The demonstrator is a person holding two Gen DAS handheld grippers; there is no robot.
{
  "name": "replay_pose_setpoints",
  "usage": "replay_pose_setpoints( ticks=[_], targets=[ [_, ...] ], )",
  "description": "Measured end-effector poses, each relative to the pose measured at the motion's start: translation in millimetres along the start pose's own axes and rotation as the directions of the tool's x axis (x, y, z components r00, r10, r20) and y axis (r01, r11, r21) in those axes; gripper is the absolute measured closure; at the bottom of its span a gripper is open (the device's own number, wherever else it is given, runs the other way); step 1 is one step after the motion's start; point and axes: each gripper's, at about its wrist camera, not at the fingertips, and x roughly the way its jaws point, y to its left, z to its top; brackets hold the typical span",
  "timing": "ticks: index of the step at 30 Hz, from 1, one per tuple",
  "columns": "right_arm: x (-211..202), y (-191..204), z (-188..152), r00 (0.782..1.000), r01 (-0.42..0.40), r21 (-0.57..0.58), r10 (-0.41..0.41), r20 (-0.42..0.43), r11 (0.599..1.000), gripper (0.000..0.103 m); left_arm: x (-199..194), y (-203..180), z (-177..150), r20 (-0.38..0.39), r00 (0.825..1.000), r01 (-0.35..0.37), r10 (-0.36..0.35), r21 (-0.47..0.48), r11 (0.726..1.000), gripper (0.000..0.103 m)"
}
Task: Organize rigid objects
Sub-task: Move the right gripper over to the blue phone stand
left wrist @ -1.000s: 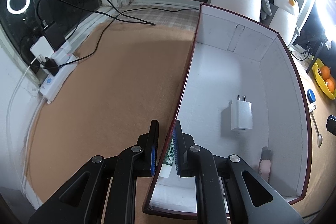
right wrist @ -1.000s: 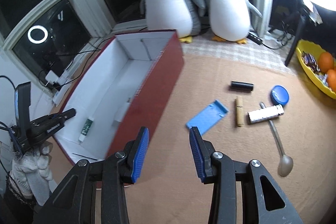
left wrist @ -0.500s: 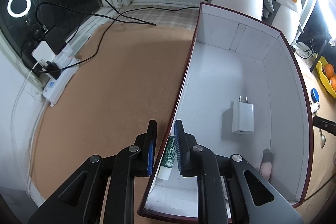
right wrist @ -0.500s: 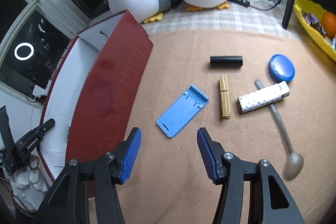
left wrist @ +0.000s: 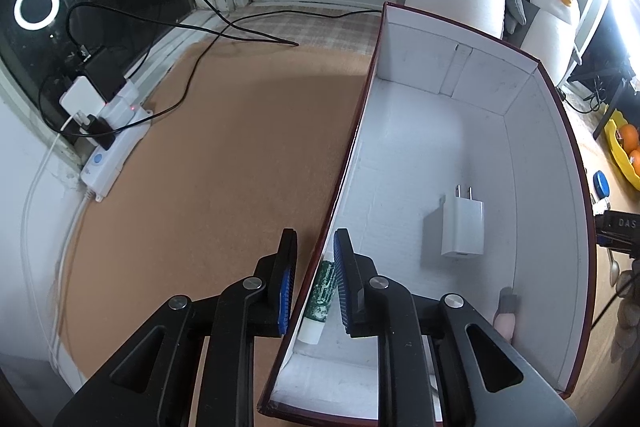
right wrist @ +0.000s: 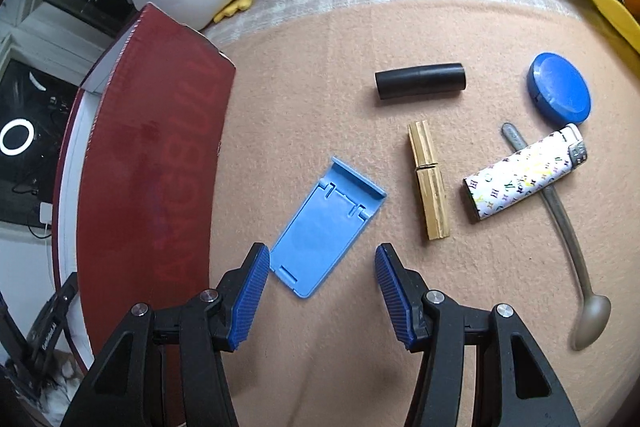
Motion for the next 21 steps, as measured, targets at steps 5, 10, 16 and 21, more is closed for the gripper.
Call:
replay_pose_setpoints(
  ticks=[5, 10, 16, 21],
  targets=[
    [5.6, 13.2, 7.6, 0.999, 0.035, -0.036, -0.035, 0.001, 0.999, 0.054, 0.8, 0.2, -0.3, 0.002, 1.0, 0.003, -0.003, -0.003, 1.0, 0.086],
    [14.6, 37.3, 6.7, 0.993, 0.117, -0.141, -0.117, 0.01, 0.983, 0.06, 0.8, 0.6, -0.7, 0.002, 1.0, 0.009, -0.009, -0.002, 1.0, 0.086],
    [21.3, 61.3, -5.4, 0.974, 0.227, -0.309, -0.222, 0.055, 0.923, 0.067, 1.3, 0.4, -1.0, 0.003, 1.0, 0.012, -0.012, -0.003, 1.0, 0.086],
    [17.2, 59.9, -15.5, 0.971, 0.238, -0.335, -0.226, 0.076, 0.912, 0.079, 2.6, 1.1, -1.1, 0.01, 1.0, 0.01, -0.01, -0.015, 1.0, 0.088]
  ],
)
